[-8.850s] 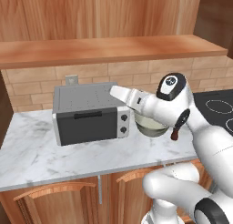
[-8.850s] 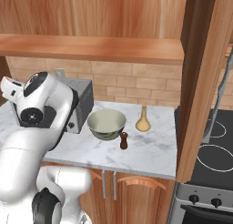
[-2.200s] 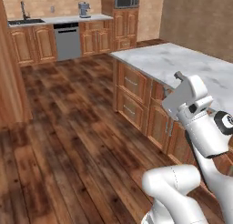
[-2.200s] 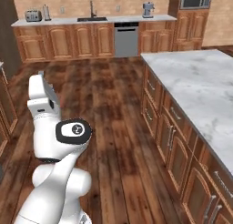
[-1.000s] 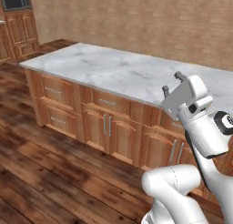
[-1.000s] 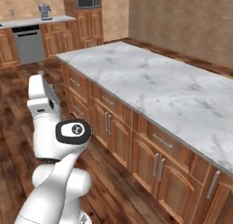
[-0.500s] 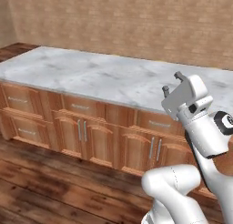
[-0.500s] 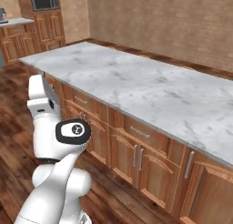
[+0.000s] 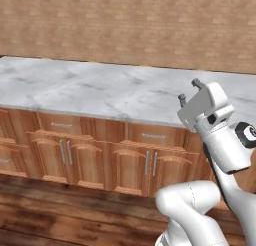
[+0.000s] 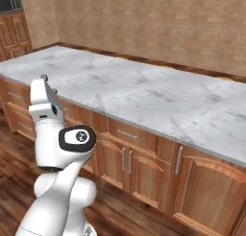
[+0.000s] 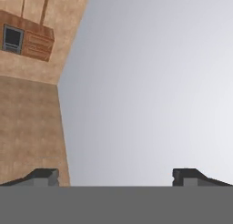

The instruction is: Retrieve the bottle and the shaker from the cabinet and place them next to the mixing bowl on the counter. Then add garlic from the fridge to the mixing bowl.

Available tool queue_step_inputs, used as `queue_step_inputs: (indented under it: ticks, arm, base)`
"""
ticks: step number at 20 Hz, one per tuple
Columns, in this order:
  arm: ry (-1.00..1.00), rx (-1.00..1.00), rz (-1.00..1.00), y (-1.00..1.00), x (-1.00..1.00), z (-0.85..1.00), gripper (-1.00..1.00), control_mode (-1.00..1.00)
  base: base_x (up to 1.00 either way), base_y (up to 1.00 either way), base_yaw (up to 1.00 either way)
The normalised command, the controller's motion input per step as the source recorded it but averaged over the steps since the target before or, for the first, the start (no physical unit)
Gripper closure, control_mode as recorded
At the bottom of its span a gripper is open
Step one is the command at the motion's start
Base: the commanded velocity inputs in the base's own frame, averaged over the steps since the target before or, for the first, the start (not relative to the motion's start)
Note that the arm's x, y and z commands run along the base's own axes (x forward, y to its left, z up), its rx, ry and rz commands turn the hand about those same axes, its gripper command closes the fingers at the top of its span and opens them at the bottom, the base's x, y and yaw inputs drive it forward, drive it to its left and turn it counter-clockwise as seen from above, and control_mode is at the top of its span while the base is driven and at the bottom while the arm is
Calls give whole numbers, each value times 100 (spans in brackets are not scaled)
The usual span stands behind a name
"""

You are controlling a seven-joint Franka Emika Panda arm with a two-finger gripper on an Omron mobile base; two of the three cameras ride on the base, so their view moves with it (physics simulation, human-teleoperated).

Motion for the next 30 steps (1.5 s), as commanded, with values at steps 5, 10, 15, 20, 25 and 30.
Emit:
queue_step_inputs:
  ticks: [5, 10, 15, 20, 25, 30]
  arm:
    - [0, 0, 0, 0, 0, 0, -100, 100]
    - [0, 0, 0, 0, 0, 0, -100, 100]
    - [0, 0, 0, 0, 0, 0, -100, 100]
    - [0, 0, 0, 0, 0, 0, -100, 100]
    - [0, 0, 0, 0, 0, 0, -100, 100]
    - [0, 0, 0, 0, 0, 0, -100, 100]
  base:
    - [0, 0, -35]
    - [0, -1, -34]
    - [0, -13, -37]
    - [0, -19, -42]
    - [5, -21, -43]
    - [11, -19, -42]
